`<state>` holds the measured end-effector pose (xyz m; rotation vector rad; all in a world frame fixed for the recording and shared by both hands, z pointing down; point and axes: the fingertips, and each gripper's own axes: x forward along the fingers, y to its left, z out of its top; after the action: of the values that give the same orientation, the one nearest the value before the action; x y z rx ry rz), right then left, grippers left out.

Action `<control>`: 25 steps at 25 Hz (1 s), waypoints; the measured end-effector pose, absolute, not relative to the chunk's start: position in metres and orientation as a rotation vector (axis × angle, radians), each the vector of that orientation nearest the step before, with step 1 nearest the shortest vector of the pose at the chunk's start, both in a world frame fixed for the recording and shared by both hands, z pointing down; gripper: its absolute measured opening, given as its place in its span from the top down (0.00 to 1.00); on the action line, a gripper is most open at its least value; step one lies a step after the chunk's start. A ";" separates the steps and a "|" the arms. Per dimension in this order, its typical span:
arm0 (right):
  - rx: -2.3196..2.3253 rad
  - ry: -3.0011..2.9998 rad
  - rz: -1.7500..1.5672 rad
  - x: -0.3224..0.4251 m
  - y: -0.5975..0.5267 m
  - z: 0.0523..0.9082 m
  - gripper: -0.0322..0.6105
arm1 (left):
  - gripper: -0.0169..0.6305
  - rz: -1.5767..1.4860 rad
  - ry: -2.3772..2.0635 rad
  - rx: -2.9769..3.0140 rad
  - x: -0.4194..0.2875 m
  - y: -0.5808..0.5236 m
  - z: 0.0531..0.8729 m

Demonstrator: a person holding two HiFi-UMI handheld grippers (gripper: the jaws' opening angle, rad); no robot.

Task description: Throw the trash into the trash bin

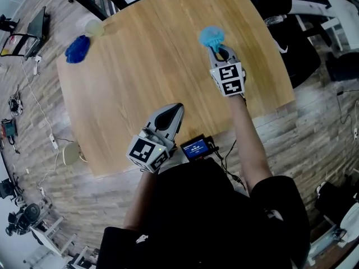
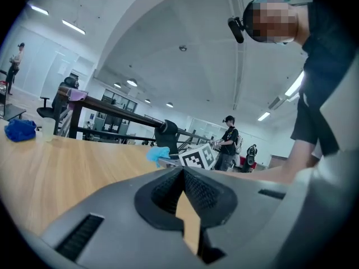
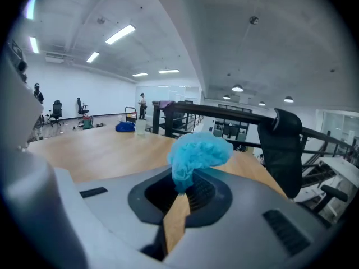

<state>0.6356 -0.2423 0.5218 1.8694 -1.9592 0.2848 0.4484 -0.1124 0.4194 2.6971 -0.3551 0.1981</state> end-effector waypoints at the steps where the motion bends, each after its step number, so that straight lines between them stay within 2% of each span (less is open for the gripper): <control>1: 1.863 -1.991 0.253 0.626 -0.235 0.506 0.95 | 0.98 0.182 -0.367 2.710 0.447 -0.110 0.414; 8: 1.778 -2.338 0.042 0.515 -0.173 0.403 0.95 | 0.98 0.090 -0.513 2.761 0.403 -0.095 0.386; 13: 1.505 -2.605 -0.048 0.425 -0.158 0.375 0.95 | 0.98 0.052 -0.663 2.770 0.370 -0.097 0.369; 25: 0.913 -2.979 -0.084 0.194 -0.159 0.354 0.95 | 0.98 0.011 -1.250 2.604 0.169 -0.107 0.370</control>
<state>0.1939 -0.1589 0.3542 0.9127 -2.9793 -0.0840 0.1688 -0.1067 0.3704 2.6044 -1.2501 0.0107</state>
